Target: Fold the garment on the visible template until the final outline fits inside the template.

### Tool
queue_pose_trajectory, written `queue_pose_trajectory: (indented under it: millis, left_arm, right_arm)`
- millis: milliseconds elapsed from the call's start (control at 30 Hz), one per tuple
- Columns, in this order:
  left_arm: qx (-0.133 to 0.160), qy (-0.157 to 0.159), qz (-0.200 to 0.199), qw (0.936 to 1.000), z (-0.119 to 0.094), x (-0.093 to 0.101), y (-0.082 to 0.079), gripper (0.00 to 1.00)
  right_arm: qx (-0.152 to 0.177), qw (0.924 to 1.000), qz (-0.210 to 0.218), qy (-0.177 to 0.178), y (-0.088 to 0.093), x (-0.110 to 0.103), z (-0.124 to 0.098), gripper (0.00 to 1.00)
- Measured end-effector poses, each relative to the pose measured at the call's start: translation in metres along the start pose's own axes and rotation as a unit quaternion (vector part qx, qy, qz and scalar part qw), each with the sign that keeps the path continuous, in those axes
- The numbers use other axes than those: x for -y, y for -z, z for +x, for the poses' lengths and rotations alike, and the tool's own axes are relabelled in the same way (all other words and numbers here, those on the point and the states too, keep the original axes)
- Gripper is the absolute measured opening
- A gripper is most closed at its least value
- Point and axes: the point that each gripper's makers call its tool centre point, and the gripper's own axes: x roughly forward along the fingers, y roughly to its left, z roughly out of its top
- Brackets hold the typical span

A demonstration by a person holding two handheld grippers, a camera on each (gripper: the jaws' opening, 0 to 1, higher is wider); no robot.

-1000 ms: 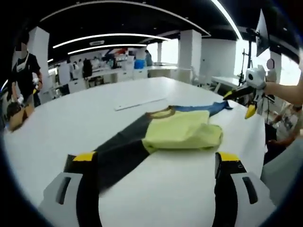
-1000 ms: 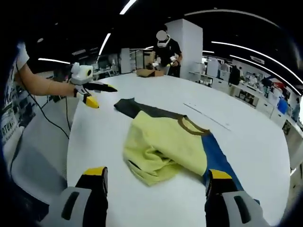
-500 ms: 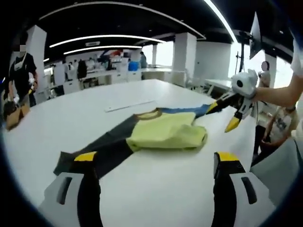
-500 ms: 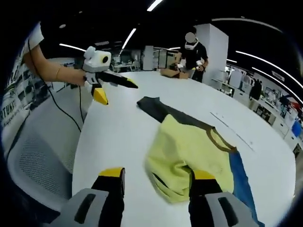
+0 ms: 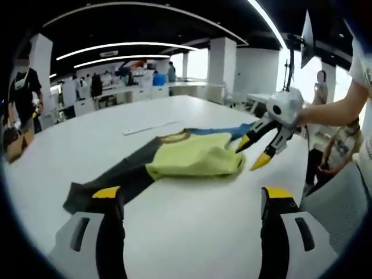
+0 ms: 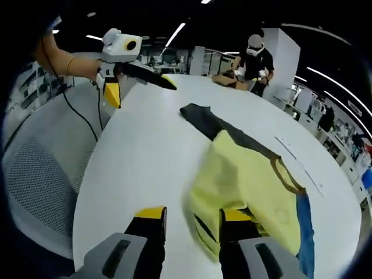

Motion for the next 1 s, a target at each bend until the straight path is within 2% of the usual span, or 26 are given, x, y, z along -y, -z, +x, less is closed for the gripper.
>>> queue_pose_trajectory:
  millis: [167, 433, 600, 633, 733, 933, 1000]
  left_arm:
    - [-0.004, 0.004, 0.003, 1.0000, 0.000, 0.004, 0.004, 0.93]
    - [-0.001, 0.016, 0.001, 0.9999, 0.001, 0.012, 0.007, 0.90]
    - [0.001, 0.012, 0.003, 0.9999, 0.001, 0.012, 0.008, 0.92]
    - [-0.001, 0.012, 0.003, 0.9999, 0.001, 0.012, 0.009, 0.91]
    - [-0.002, 0.014, 0.001, 0.9999, 0.001, 0.012, 0.010, 0.92]
    - [-0.005, 0.016, 0.000, 0.9999, 0.002, 0.014, 0.012, 0.91]
    - [-0.004, 0.015, -0.002, 0.9999, 0.002, 0.015, 0.012, 0.91]
  right_arm:
    - [-0.021, 0.9997, -0.013, 0.000, 0.012, 0.000, 0.012, 0.23]
    - [-0.031, 0.9994, -0.001, 0.018, 0.017, 0.009, 0.025, 0.19]
    - [-0.038, 0.9988, 0.027, 0.014, 0.023, 0.011, 0.031, 0.17]
    - [-0.029, 0.9989, 0.035, 0.012, 0.021, 0.012, 0.033, 0.17]
    - [-0.033, 0.9988, 0.033, 0.017, 0.022, 0.017, 0.034, 0.10]
    - [-0.025, 0.9978, 0.056, 0.022, 0.020, 0.020, 0.032, 0.02]
    - [-0.005, 0.9944, 0.104, 0.018, 0.013, 0.020, 0.030, 0.00]
